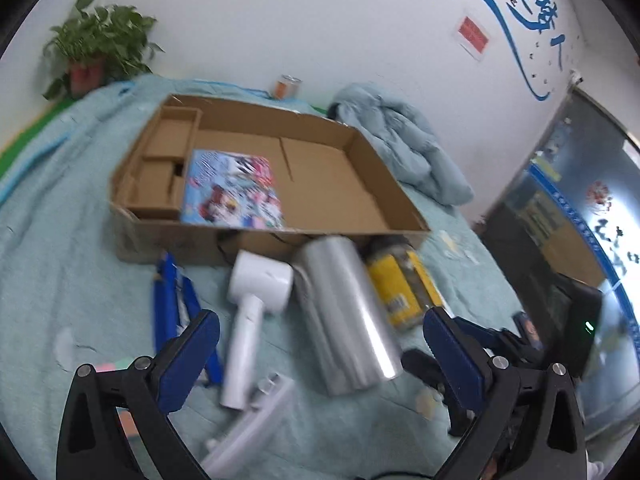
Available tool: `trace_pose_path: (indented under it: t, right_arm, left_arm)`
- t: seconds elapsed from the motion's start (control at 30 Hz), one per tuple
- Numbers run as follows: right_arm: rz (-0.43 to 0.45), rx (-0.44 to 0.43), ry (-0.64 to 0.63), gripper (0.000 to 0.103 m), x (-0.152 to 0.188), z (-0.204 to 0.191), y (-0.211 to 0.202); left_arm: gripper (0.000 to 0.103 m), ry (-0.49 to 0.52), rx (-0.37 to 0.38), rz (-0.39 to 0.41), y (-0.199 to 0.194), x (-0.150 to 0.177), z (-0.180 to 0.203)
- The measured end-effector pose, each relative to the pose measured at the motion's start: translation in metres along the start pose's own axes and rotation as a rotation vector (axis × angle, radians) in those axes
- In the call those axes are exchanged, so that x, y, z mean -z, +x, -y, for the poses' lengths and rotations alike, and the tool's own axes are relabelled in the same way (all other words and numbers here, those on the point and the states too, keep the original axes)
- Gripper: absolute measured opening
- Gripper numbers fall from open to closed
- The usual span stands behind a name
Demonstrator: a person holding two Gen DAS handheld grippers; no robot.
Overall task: Organize rigid objects
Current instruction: 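Grasp the silver metal can with both grippers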
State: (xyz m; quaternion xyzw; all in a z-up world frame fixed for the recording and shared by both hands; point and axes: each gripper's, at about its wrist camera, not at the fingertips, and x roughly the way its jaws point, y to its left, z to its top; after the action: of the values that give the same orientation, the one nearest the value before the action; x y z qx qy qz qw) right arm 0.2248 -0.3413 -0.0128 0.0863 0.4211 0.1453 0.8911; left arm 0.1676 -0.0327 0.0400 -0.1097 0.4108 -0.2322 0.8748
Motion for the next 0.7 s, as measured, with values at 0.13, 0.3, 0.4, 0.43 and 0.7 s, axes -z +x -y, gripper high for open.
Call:
trace_pose_path:
  t: [0.13,0.3,0.4,0.43,0.7]
  right_arm:
    - [-0.082,-0.109,0.124,0.099,0.001,0.021,0.014]
    - [-0.193,-0.194,0.108,0.096,0.007,-0.001,0.042]
    - [-0.241,-0.163,0.109,0.086,0.012,-0.006,0.059]
    - [-0.229,-0.160,0.108,0.085,0.012,-0.007,0.058]
    - [-0.244,-0.114,-0.003,0.085,0.041,-0.012,0.021]
  left_arm:
    - [0.102,0.026,-0.011,-0.031,0.009,0.014,0.009]
    - [0.102,0.007,-0.004,-0.057,0.013,0.015,0.010]
    - [0.102,0.003,-0.002,-0.074,0.014,0.010,0.007]
    - [0.102,0.001,0.000,-0.078,0.014,0.010,0.007]
    - [0.102,0.016,0.108,-0.150,0.015,0.029,0.025]
